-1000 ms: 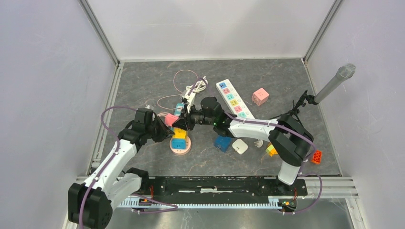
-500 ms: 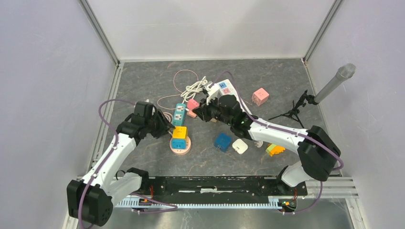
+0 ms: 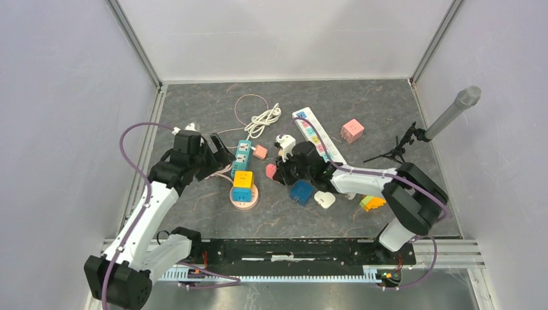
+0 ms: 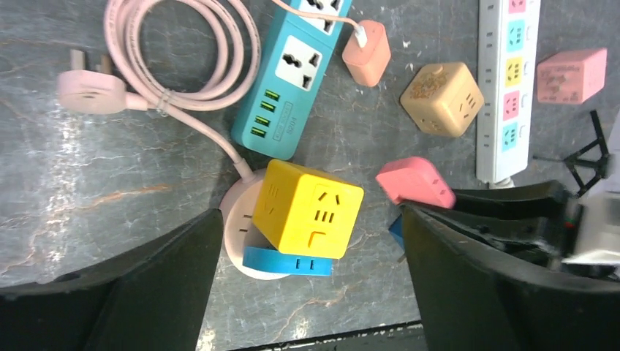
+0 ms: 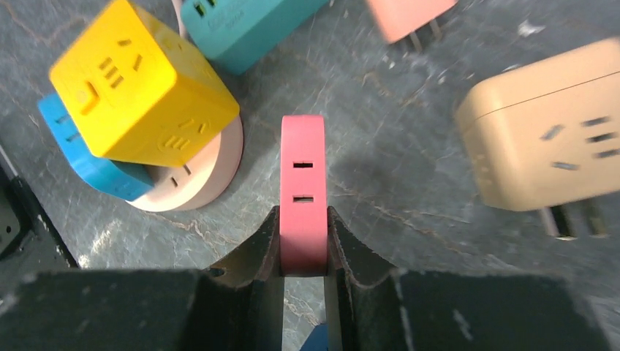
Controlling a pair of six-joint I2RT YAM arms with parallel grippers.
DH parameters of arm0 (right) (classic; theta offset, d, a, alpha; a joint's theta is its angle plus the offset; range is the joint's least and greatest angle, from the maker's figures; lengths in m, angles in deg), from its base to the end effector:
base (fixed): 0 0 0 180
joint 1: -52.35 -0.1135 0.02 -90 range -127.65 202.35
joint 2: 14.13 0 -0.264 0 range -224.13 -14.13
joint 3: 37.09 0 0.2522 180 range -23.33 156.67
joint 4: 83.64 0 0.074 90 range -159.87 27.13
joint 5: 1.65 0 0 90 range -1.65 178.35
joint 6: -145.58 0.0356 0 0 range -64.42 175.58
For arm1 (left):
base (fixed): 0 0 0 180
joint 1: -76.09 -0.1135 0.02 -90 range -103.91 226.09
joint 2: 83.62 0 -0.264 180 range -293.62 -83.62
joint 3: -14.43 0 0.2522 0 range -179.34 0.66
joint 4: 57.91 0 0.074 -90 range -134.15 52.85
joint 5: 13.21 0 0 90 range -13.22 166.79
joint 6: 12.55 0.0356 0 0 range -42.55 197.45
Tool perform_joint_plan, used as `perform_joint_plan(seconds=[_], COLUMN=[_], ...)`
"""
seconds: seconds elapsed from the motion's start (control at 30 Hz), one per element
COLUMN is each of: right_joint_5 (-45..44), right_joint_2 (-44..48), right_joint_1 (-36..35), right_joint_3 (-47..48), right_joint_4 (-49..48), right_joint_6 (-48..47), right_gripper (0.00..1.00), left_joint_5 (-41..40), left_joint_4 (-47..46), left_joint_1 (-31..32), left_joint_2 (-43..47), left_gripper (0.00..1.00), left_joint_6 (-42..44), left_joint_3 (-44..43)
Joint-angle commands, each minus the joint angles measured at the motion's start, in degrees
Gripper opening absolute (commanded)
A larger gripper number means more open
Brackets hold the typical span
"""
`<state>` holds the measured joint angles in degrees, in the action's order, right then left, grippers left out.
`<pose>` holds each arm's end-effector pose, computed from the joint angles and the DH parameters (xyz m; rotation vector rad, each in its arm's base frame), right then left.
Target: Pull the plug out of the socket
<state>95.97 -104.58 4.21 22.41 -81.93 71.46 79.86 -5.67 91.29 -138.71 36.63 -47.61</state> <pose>0.2169 0.2492 0.1888 -0.7009 2.1299 0.7760 0.1890 -0.0533 0.2827 -0.5116 2.3707 -0.5257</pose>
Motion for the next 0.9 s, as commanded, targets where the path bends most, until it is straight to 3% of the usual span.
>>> perform_joint_plan(seconds=[0.0,0.13,0.2,0.27,0.4,0.63,0.77,0.87], right_joint_5=[8.14,10.25,9.54,8.76,6.66,9.71,18.70,19.81], right_joint_2=[-5.41,-9.35,-10.34,-10.53,-9.56,-2.31,0.17,0.81], right_joint_1=[0.80,1.60,1.73,1.72,1.71,1.24,-0.88,-3.96], right_joint_3=[4.30,7.39,8.00,8.11,7.92,2.66,-1.28,-4.44], right_joint_4=[-0.66,1.04,1.55,1.90,2.41,-5.40,-13.14,-18.77], right_joint_6=[1.34,2.26,3.03,3.11,2.78,-1.33,-4.53,-4.20], right_gripper=[0.06,0.22,0.41,0.53,0.68,0.79,0.80,0.79], left_joint_5=[-5.72,-6.14,-5.94,-5.11,-1.59,0.34,2.65,4.19], left_joint_4=[1.57,1.69,1.73,1.45,-0.66,-1.57,-2.96,-4.43], left_joint_1=[-0.04,0.00,0.00,0.00,0.00,0.00,0.00,0.00], left_joint_2=[4.81,7.04,7.48,7.46,7.20,5.31,3.80,2.53], left_gripper=[1.00,1.00,1.00,1.00,1.00,1.00,1.00,1.00], left_joint_6=[2.29,3.00,3.57,4.40,5.94,6.66,6.45,5.42], left_joint_3=[0.04,0.76,0.96,1.19,2.26,2.82,3.64,4.87])
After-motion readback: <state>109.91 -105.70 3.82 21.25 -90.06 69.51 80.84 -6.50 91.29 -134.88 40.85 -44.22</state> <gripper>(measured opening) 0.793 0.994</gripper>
